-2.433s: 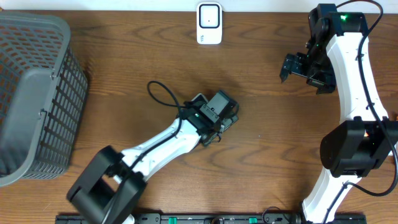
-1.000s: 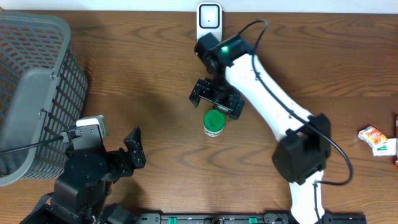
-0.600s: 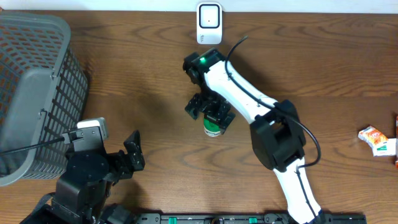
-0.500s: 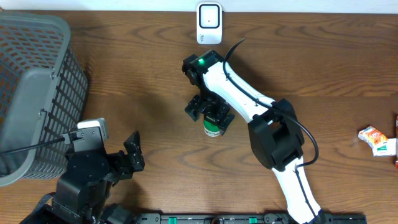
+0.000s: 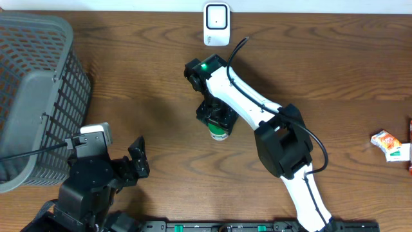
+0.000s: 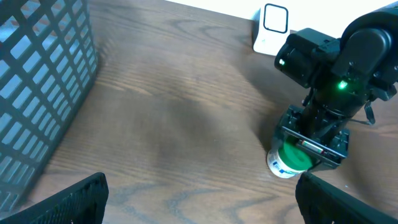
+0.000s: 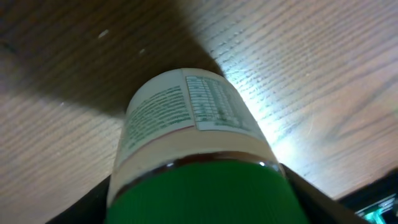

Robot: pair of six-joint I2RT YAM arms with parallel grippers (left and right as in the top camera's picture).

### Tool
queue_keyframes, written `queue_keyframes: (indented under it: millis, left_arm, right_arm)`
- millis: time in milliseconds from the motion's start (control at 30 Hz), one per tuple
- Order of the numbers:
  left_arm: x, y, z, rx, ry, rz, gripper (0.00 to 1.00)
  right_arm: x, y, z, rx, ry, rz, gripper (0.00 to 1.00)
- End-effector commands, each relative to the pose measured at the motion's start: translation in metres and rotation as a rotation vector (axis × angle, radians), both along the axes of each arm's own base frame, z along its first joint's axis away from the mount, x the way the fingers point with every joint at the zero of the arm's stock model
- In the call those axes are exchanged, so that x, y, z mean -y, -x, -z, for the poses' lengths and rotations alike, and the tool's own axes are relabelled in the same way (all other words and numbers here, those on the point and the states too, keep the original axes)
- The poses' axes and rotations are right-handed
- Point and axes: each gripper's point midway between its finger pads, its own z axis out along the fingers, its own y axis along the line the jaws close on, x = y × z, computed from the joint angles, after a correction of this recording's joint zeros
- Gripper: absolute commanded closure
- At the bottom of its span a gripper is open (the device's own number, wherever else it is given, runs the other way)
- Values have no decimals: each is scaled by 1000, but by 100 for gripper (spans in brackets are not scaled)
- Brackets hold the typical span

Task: Scan the item barcode
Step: 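Lower the right gripper onto the jar lid and grasp the jar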

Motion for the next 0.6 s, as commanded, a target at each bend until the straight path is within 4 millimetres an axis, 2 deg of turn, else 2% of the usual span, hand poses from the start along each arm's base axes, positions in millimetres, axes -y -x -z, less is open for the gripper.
queue_keyframes:
  millis: [0, 67, 200, 333, 567]
  left_arm:
    - [-4, 0, -5, 15, -12, -10, 4]
    - [-4, 0, -5, 16, -12, -10, 3]
    - [-4, 0, -6, 16, -12, -11, 4]
    - [-4, 0, -6, 16, -11, -10, 4]
    - [-4, 0, -6, 16, -11, -10, 4]
  right_arm:
    - [3, 0, 5, 10, 33, -66, 46]
    - [6, -3, 5, 18, 35, -133, 45]
    - [17, -12, 5, 19, 45, -345, 52]
    - [24, -20, 5, 5, 25, -549, 50]
    - [23, -39, 8, -9, -80, -961, 45]
